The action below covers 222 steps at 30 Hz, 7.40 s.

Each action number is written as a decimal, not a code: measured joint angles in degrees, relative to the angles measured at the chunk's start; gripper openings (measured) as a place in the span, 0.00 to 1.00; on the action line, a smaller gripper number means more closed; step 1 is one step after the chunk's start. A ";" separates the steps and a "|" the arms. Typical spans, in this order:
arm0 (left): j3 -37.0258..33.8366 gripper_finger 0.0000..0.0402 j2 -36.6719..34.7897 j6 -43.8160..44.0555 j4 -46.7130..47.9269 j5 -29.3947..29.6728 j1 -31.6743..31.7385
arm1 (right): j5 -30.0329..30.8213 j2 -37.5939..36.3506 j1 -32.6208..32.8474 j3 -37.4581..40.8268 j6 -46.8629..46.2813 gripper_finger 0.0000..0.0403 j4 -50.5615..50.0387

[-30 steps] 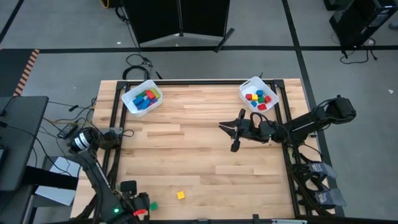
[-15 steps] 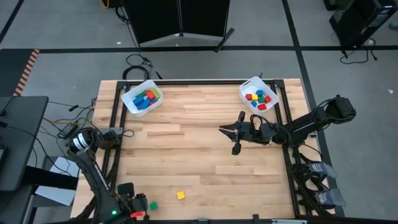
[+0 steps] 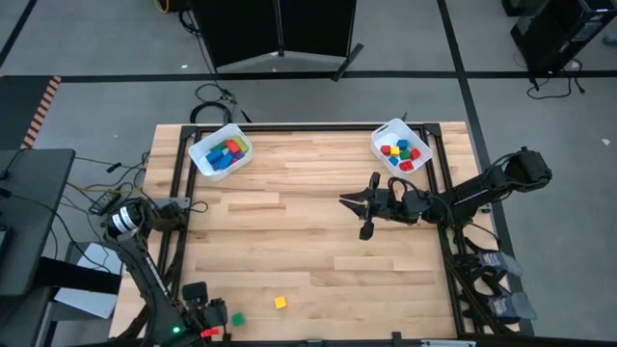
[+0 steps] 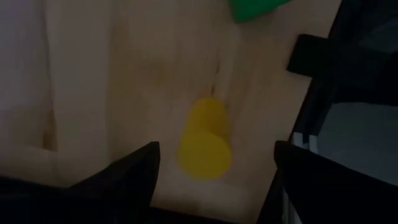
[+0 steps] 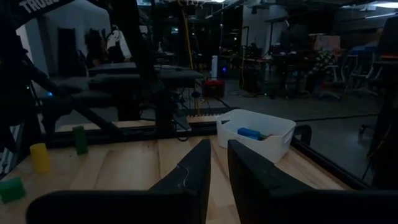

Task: Sort blocks by size
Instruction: Put the large yellow block into the left white bin, then put the small yellow block into the right white bin

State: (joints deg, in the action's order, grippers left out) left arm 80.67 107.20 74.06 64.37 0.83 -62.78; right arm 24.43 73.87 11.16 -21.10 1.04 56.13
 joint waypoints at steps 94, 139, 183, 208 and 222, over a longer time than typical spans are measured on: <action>-7.92 0.51 0.17 7.65 -9.24 3.16 -1.73 | 0.01 0.00 0.85 -0.02 0.17 0.16 2.96; -5.13 0.34 -22.02 -2.86 22.18 55.57 53.44 | 0.00 -0.04 1.94 -0.04 1.25 0.16 3.46; -23.15 0.56 -40.27 -41.34 -6.68 23.19 74.37 | -0.02 -0.02 4.90 -0.09 4.74 0.16 9.39; -20.30 0.47 -25.53 3.47 3.97 -17.26 20.04 | -0.02 -0.01 4.83 -0.11 4.72 0.16 9.39; -19.85 0.49 -21.57 8.93 1.24 -20.60 14.64 | -0.01 -0.02 4.83 -0.11 4.66 0.16 9.38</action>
State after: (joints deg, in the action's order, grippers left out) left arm 60.82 85.62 82.99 65.60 -19.77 -48.14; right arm 24.42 73.84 15.99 -21.21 5.69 65.50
